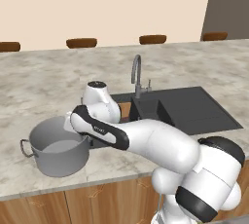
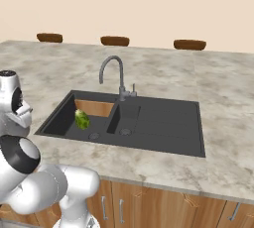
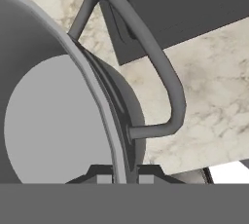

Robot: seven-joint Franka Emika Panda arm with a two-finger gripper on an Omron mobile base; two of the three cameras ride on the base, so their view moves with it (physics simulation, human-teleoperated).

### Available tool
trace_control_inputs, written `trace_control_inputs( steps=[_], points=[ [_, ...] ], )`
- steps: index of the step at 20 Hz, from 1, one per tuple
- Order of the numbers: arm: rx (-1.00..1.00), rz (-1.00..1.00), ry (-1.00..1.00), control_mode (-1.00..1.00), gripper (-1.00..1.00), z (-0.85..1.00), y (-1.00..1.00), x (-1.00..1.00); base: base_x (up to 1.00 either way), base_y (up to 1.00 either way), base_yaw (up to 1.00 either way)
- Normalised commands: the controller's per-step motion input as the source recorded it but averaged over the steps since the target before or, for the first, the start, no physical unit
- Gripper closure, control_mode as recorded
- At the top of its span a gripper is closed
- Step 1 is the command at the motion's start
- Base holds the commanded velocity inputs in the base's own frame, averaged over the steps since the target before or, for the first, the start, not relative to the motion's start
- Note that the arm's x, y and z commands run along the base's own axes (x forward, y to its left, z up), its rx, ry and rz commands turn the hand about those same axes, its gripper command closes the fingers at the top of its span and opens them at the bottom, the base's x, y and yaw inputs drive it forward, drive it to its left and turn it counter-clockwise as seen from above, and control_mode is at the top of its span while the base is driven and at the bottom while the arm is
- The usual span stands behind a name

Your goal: Dump the lettuce from the pot into the sink. Then turn on the water and wash the lettuce. Then turn off the water and put the lettuce back in the pot.

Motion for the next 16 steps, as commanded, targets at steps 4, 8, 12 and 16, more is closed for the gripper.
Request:
trace_control_inputs(
  steps=[4, 8, 12, 16],
  points=[
    [0.0, 0.0, -0.1, -1.0, 1.0, -0.34, 0.05, 0.09, 0.0, 0.0, 0.0],
    [0.0, 0.0, -0.09, -1.0, 1.0, -0.21, 0.05, 0.2, 0.0, 0.0, 0.0],
    [0.0, 0.0, -0.07, -1.0, 1.0, -0.23, 0.08, 0.24, 0.0, 0.0, 0.0],
    [0.0, 0.0, -0.05, -1.0, 1.0, -0.17, 0.17, 0.2, 0.0, 0.0, 0.0]
  ],
)
